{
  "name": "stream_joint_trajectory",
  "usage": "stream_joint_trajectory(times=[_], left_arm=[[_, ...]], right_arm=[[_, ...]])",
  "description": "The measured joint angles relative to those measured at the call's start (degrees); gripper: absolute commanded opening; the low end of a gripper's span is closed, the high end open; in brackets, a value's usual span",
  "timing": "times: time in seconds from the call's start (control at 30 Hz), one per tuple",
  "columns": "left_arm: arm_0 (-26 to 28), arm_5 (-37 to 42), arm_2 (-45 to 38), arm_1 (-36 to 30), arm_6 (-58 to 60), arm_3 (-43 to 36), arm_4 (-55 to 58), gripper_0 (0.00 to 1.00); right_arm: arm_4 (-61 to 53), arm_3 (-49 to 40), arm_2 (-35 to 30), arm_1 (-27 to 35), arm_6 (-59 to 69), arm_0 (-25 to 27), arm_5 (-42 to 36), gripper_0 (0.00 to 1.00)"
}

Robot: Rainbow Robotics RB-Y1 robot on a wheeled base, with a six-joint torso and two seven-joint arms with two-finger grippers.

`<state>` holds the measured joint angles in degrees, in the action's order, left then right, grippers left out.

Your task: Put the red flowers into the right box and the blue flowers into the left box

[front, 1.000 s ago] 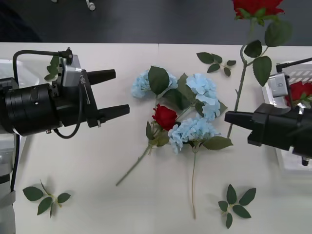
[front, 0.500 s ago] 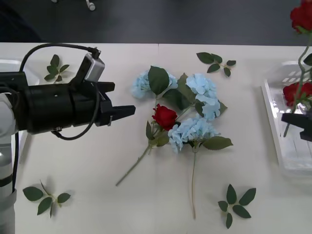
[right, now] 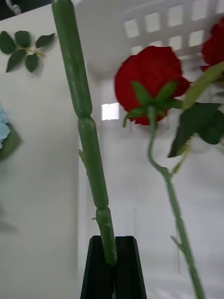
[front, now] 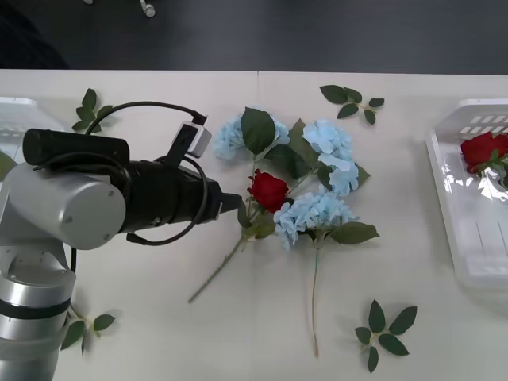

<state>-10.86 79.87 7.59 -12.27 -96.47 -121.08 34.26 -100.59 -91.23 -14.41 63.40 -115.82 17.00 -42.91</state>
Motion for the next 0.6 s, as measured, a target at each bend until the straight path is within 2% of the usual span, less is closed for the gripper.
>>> stream_joint_trajectory(times=[0.13, 0.33, 0.6], left_arm=[[0.0, 0.7, 4.4, 0.0, 4.3, 0.0, -8.0, 1.00], [-0.1, 8.8, 9.2, 0.0, 4.3, 0.0, -16.3, 1.00], [-1.0, 13.1, 11.1, 2.1, 4.5, 3.1, -21.7, 1.00]], right_arm=[[3.4, 3.3, -1.4, 0.0, 0.0, 0.0, 0.1, 0.00], [3.9, 7.6, -2.9, 0.0, 0.0, 0.6, 0.5, 0.00], [5.3, 9.5, -2.9, 0.0, 0.0, 0.9, 0.7, 0.00]])
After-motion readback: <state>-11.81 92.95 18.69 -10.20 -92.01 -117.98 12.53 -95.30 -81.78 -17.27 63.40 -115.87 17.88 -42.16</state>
